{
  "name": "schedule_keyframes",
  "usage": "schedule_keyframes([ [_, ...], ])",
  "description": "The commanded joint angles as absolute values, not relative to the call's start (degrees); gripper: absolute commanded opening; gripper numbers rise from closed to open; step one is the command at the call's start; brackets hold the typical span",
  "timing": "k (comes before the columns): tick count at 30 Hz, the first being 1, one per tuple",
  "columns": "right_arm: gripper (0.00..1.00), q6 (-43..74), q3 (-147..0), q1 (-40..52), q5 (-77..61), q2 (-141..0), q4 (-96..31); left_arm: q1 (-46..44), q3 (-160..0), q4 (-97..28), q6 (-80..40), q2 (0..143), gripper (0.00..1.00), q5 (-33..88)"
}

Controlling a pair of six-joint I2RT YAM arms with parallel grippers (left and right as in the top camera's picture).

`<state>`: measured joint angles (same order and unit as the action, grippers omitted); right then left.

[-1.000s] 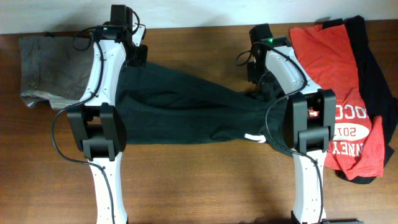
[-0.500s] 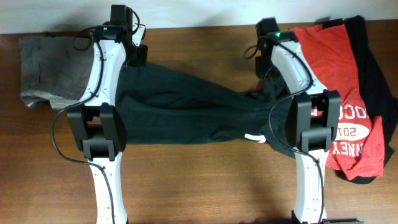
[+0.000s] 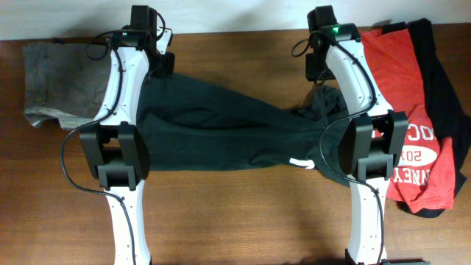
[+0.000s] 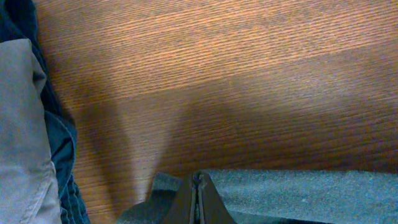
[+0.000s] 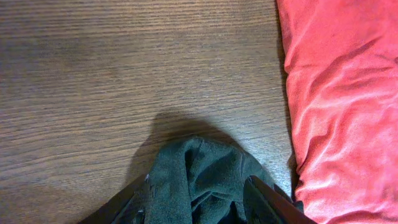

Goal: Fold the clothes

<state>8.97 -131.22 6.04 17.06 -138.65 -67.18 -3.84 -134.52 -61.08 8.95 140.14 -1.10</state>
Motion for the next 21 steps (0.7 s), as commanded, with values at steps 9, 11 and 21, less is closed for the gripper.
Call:
schedule_keyframes([
  [9,0.46,9.5,-130.4,5.4,16.5,-143.9,-66.7,-3.5,-135.2,-60.9,8.7,138.6,0.01,-1.9],
  [11,0.46,9.5,-130.4,5.0,16.5,-144.7,-66.1,-3.5,-135.2,-61.0,8.7,138.6,0.01,-1.9],
  [21,0.52,8.3,-127.4,2.5,12.4,-145.8,-61.4,-3.5,-135.2,-60.9,8.7,138.6,0.01,-1.9],
])
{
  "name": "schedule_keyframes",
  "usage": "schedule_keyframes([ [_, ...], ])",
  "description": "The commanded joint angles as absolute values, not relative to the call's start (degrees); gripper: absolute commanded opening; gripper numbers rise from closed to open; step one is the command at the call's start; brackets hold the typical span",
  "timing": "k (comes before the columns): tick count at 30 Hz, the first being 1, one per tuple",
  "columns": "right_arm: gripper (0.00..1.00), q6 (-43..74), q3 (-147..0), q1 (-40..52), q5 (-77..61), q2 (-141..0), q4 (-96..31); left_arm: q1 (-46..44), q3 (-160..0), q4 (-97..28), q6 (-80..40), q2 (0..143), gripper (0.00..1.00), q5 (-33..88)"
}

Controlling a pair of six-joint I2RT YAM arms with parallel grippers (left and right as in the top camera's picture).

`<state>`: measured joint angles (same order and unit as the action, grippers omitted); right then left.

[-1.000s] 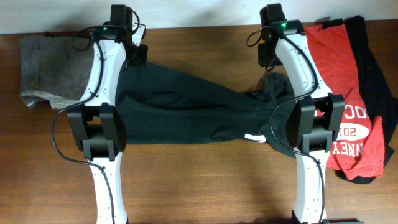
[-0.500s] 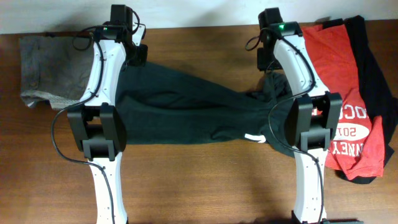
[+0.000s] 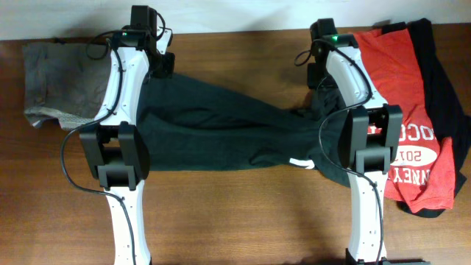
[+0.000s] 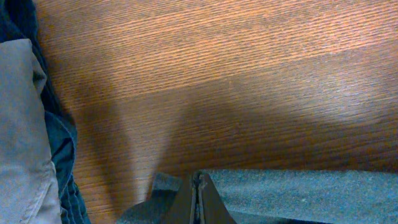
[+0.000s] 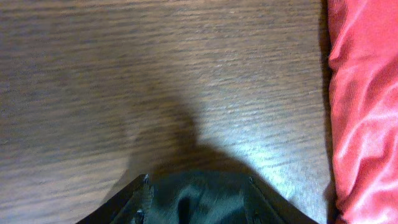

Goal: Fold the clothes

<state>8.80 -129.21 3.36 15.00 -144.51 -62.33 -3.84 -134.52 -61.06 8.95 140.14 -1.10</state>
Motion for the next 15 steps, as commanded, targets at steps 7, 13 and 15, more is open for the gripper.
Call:
schedule_keyframes([
  [7,0.44,7.8,-126.4,2.2,10.5,-145.8,-59.7,-3.5,-135.2,-60.9,8.7,138.6,0.01,-1.9],
  [13,0.04,7.8,-126.4,2.2,9.4,-145.8,-59.5,-3.5,-135.2,-60.9,8.7,138.6,0.01,-1.9],
  [15,0.04,7.8,-126.8,2.1,9.5,-145.3,-59.3,-3.5,-135.2,-60.9,8.7,138.6,0.01,-1.9],
])
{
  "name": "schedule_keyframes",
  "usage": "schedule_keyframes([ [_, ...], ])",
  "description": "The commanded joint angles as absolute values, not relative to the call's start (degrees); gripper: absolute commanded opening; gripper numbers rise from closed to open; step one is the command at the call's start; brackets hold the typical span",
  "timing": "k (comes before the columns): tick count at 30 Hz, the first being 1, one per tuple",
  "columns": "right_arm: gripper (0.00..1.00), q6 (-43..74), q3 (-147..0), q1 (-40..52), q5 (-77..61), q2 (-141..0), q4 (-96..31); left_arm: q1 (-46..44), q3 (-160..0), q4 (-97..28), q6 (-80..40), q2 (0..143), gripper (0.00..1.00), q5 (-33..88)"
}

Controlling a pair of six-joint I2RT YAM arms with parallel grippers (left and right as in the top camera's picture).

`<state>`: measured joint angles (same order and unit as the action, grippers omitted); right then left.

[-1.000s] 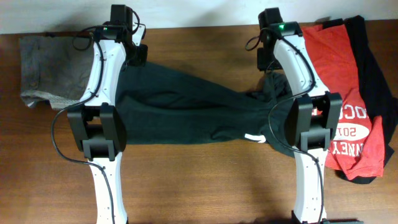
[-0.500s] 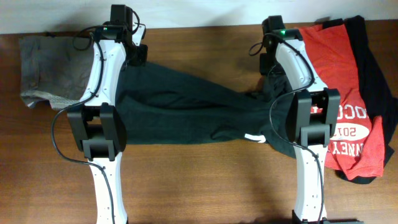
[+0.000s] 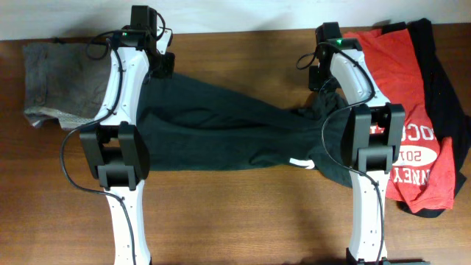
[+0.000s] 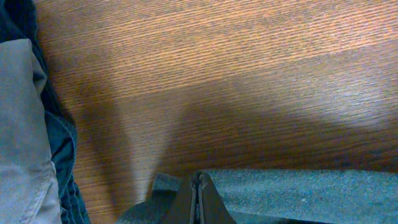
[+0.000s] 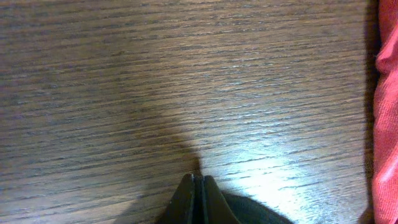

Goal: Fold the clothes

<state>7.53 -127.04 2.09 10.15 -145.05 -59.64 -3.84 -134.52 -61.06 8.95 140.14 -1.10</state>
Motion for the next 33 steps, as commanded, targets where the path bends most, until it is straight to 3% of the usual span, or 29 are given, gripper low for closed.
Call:
schedule_keyframes([
  [1,0.04,7.8,-127.4,2.0,9.5,-145.1,-59.1,-3.5,-135.2,-60.9,8.7,138.6,0.01,-1.9],
  [17,0.04,6.0,-148.6,-1.6,7.6,-145.0,-61.5,-3.0,-135.2,-60.3,8.7,138.6,0.01,-1.9],
  [33,0.04,4.7,-167.1,-4.0,3.6,-144.2,-84.5,2.0,-149.1,-60.8,5.2,138.6,0.01,-1.6],
])
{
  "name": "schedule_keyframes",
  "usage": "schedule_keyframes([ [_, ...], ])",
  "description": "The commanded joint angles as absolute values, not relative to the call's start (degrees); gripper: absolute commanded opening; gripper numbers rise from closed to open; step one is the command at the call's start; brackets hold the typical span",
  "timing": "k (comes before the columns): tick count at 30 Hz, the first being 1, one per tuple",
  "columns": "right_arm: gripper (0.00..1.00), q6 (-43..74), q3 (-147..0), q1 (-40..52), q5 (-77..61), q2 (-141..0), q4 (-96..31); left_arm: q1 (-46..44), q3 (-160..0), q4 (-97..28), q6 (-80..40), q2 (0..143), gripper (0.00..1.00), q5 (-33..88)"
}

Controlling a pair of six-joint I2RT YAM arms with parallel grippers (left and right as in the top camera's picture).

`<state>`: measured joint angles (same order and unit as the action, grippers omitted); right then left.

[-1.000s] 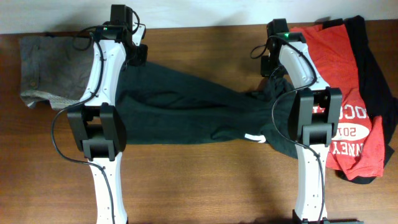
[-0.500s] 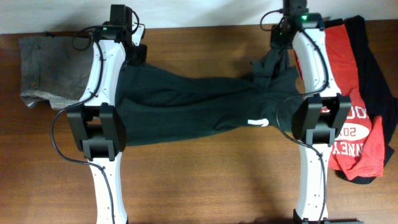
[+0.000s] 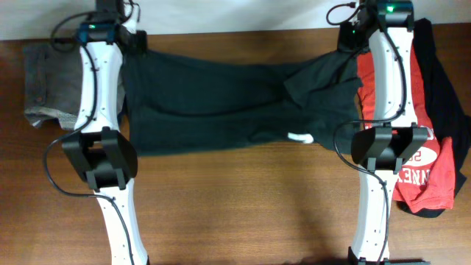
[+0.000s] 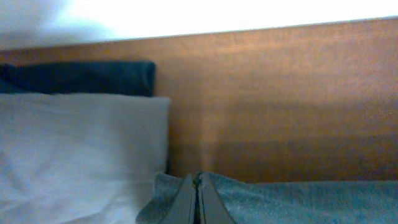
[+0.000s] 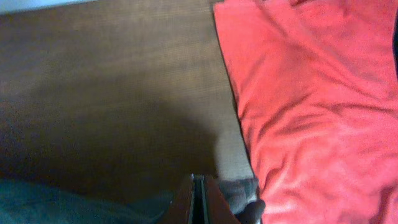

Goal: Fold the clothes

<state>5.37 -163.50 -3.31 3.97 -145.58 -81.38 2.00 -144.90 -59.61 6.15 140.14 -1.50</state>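
A dark green garment (image 3: 221, 103) is stretched wide across the far half of the wooden table (image 3: 243, 213), with a white drawstring (image 3: 299, 137) on its near edge. My left gripper (image 3: 126, 46) is shut on its far left corner (image 4: 249, 205); the left wrist view shows the jaws pressed together (image 4: 198, 198). My right gripper (image 3: 352, 40) is shut on the far right corner (image 5: 93, 208), its jaws closed (image 5: 198, 199) in the right wrist view. Both grippers sit near the table's far edge.
A grey garment (image 3: 48, 85) lies at the far left, over a dark blue one (image 4: 81, 78). A red shirt (image 3: 412, 110) with white lettering lies on a black garment (image 3: 445, 81) at the right. The table's far edge (image 3: 235, 32) runs just behind both grippers.
Both grippers have moved toward the table's far edge and apart, the left further left, the right further right. The green garment, bunched in the middle before, is now spread wide and taut.
My left gripper was shut on the green garment's far left corner throughout. My right gripper stood open over the bunched far right corner, then shut on it. Now both hold their corners near the far edge with the garment stretched out.
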Motion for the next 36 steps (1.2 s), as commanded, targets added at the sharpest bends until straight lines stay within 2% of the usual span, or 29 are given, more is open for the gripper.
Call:
schedule_keyframes([
  [1,0.04,4.7,-167.3,-4.3,3.4,-144.2,-86.0,1.9,-149.6,-61.3,5.2,138.6,0.01,-1.2],
  [8,0.04,4.7,-166.9,-6.3,1.5,-144.4,-93.6,1.1,-149.9,-67.1,5.2,138.6,0.01,-0.9],
  [14,0.04,3.2,-166.3,-6.5,1.5,-144.5,-94.5,1.3,-149.9,-69.7,6.1,138.6,0.01,-1.1],
  [27,0.04,0.5,-165.8,-6.5,-0.1,-144.9,-77.3,1.3,-149.8,-69.5,6.3,138.6,0.01,-1.3],
  [36,0.04,0.4,-165.2,-6.5,-0.5,-151.7,-76.2,1.1,-149.8,-69.5,6.3,138.7,0.01,-1.3],
])
